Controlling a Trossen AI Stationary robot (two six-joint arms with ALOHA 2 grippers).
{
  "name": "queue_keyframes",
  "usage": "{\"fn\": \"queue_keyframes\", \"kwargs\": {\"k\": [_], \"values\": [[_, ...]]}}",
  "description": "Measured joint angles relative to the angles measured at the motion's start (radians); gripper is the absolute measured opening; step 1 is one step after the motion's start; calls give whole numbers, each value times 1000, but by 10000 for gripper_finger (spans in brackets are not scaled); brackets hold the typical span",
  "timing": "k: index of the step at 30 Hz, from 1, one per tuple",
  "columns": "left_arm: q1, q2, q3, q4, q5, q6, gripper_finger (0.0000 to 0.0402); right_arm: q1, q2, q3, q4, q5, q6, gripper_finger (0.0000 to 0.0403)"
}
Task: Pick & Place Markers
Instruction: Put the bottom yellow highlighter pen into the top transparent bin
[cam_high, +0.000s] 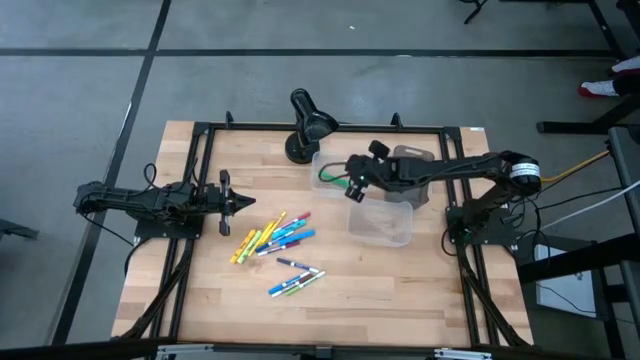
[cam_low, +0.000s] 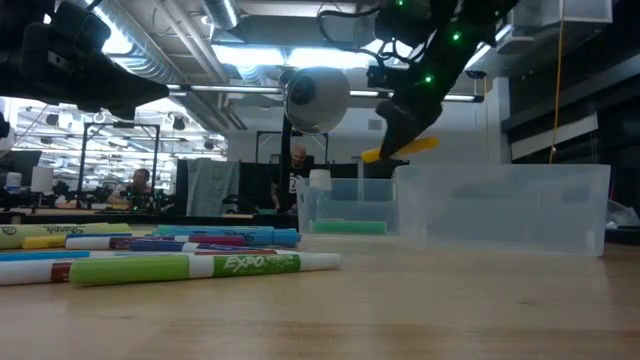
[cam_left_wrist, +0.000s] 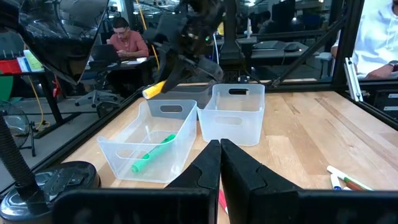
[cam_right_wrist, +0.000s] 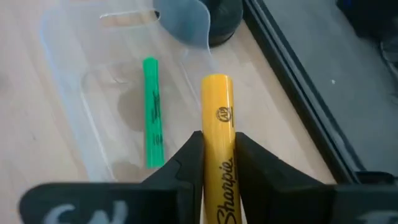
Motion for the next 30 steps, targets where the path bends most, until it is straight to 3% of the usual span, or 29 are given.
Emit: {"fn": "queue_keyframes", "kwargs": {"k": [14, 30], "values": [[0, 0, 0, 0, 0, 0, 7, -114, 3, -2, 97, -180, -63, 70], [0, 0, 0, 0, 0, 0, 6, -135, 73, -2, 218, -310, -55, 70]]}}
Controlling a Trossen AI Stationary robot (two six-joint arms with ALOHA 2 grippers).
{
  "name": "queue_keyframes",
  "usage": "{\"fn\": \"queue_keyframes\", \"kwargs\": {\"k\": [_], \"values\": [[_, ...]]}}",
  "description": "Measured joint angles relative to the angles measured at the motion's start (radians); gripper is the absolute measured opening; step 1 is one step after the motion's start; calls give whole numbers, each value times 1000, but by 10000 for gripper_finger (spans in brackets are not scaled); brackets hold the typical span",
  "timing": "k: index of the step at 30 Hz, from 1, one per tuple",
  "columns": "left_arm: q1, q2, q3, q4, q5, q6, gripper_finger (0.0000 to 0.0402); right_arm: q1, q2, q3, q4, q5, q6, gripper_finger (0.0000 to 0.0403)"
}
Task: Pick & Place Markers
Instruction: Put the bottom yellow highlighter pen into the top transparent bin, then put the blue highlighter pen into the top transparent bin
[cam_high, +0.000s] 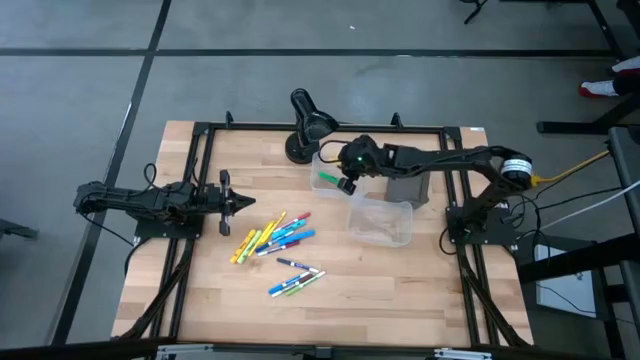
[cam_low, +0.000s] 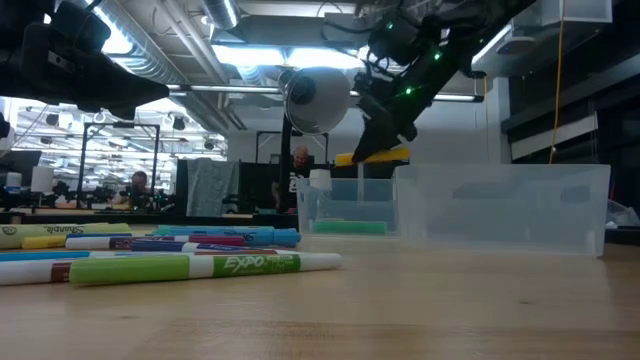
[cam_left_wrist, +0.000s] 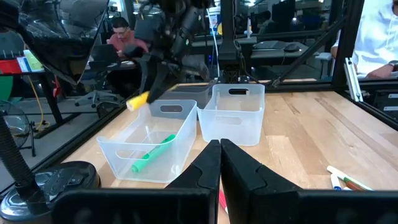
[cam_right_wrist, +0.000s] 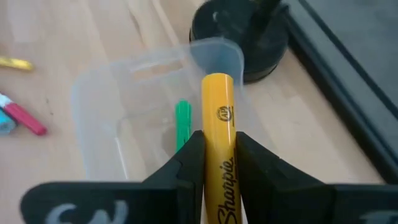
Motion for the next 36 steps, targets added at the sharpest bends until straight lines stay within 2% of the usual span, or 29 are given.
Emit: {"fn": "queue_keyframes", "kwargs": {"k": [11, 21, 29, 36], "values": [[0, 0, 0, 0, 0, 0, 6, 0, 112, 0, 76, 6, 30, 71], [0, 0, 0, 0, 0, 0, 8, -1, 114, 0, 104, 13, 44, 75], [0, 0, 0, 0, 0, 0, 6, -1, 114, 0, 115, 10, 78, 109], [0, 0, 0, 0, 0, 0, 8, -1, 114, 0, 115, 10, 119, 114]]}}
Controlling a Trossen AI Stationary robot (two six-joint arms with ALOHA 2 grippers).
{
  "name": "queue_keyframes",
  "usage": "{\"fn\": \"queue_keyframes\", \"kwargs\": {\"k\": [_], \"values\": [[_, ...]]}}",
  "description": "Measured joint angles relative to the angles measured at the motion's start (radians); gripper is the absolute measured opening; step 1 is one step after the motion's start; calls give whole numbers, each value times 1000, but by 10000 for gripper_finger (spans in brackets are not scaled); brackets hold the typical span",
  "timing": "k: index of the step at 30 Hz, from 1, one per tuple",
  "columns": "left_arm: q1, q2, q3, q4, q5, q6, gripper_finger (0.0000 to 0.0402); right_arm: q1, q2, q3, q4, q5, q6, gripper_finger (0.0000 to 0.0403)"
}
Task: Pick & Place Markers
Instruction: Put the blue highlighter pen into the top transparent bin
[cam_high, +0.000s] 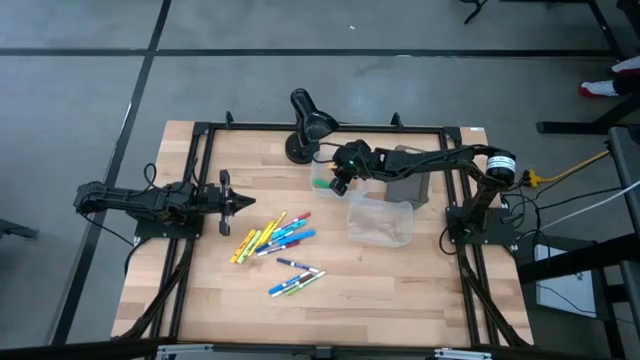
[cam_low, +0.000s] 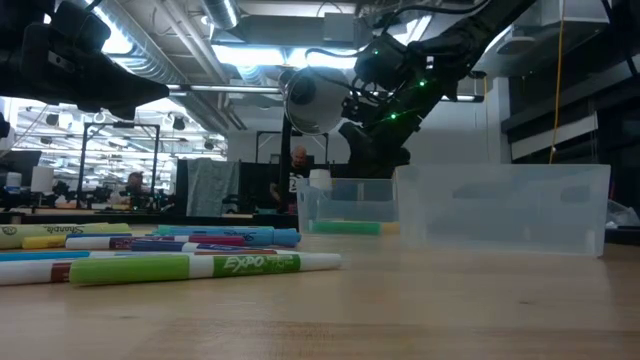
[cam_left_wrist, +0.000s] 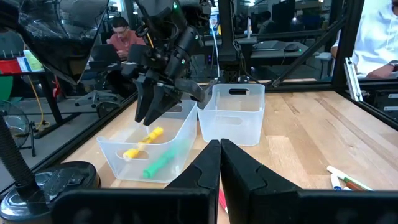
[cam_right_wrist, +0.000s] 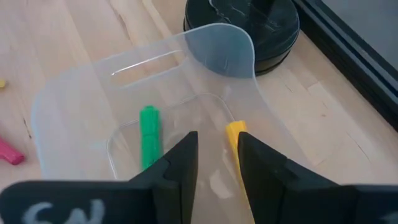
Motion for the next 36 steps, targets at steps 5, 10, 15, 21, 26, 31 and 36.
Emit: {"fn": "queue_keyframes", "kwargs": {"k": [5, 10, 15, 21, 26, 31, 36], "values": [[0, 0, 0, 0, 0, 0, 6, 2, 0, 16, -2, -51, 30, 115], [0, 0, 0, 0, 0, 0, 6, 40, 0, 69, -2, -57, -26, 115], [0, 0, 0, 0, 0, 0, 6, 84, 0, 132, -5, -59, -47, 115], [0, 0, 0, 0, 0, 0, 6, 142, 0, 177, -6, -137, -45, 116], [0, 0, 0, 0, 0, 0, 6, 201, 0, 182, 16, -141, -51, 116], [0, 0, 0, 0, 0, 0, 6, 255, 0, 182, 33, -140, -48, 116], [0, 0, 0, 0, 0, 0, 6, 317, 0, 182, 79, -140, -49, 116]]}}
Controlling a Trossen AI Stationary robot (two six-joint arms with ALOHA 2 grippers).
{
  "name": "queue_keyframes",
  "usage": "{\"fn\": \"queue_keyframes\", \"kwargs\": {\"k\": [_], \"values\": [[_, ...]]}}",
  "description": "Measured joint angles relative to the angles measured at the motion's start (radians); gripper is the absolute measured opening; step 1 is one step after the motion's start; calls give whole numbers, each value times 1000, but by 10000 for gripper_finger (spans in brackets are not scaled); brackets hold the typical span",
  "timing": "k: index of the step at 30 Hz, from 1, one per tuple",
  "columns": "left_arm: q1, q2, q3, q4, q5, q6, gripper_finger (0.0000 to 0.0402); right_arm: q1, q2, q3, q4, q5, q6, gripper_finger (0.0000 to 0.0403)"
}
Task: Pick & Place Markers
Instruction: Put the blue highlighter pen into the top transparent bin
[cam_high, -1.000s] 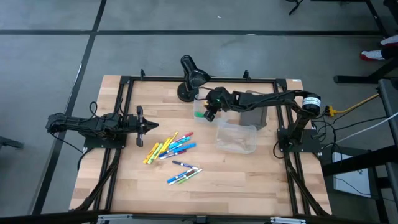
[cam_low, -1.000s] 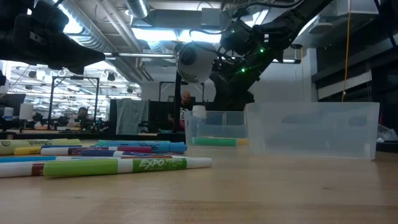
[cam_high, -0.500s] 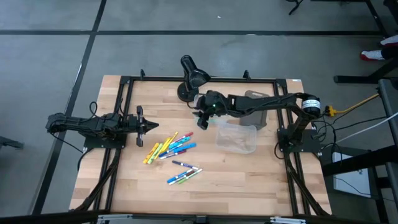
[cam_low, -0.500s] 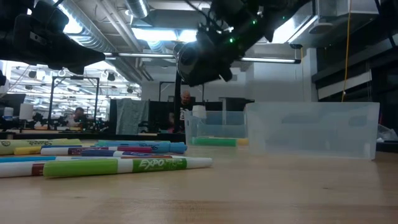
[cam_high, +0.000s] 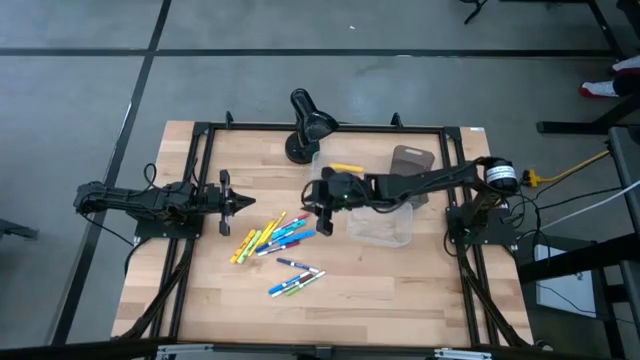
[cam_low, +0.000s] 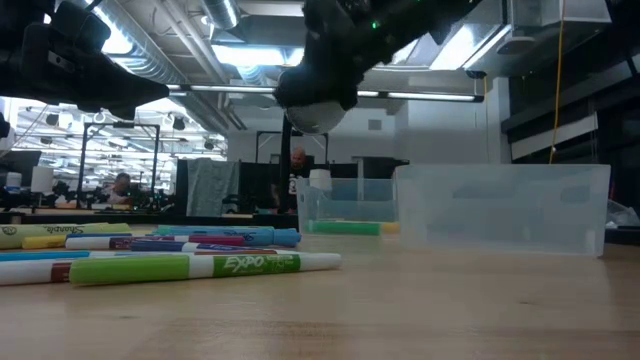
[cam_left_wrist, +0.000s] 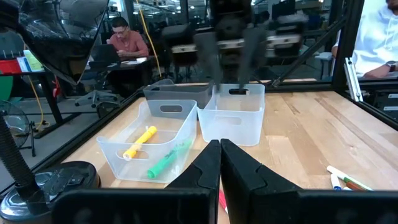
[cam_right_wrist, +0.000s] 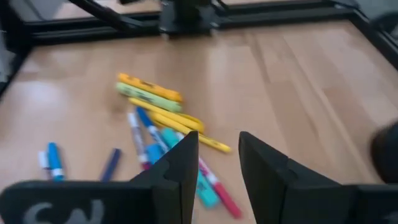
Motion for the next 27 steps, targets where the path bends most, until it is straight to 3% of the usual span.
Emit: {"fn": "queue_keyframes", "kwargs": {"k": [14, 20, 27], "values": [[0, 0, 0, 0, 0, 0, 6, 81, 5, -4, 35, 2, 159, 116], [0, 0, 0, 0, 0, 0, 6, 100, 40, -5, 44, -4, 98, 116], [0, 0, 0, 0, 0, 0, 6, 105, 178, -6, 104, -106, -26, 116]]}}
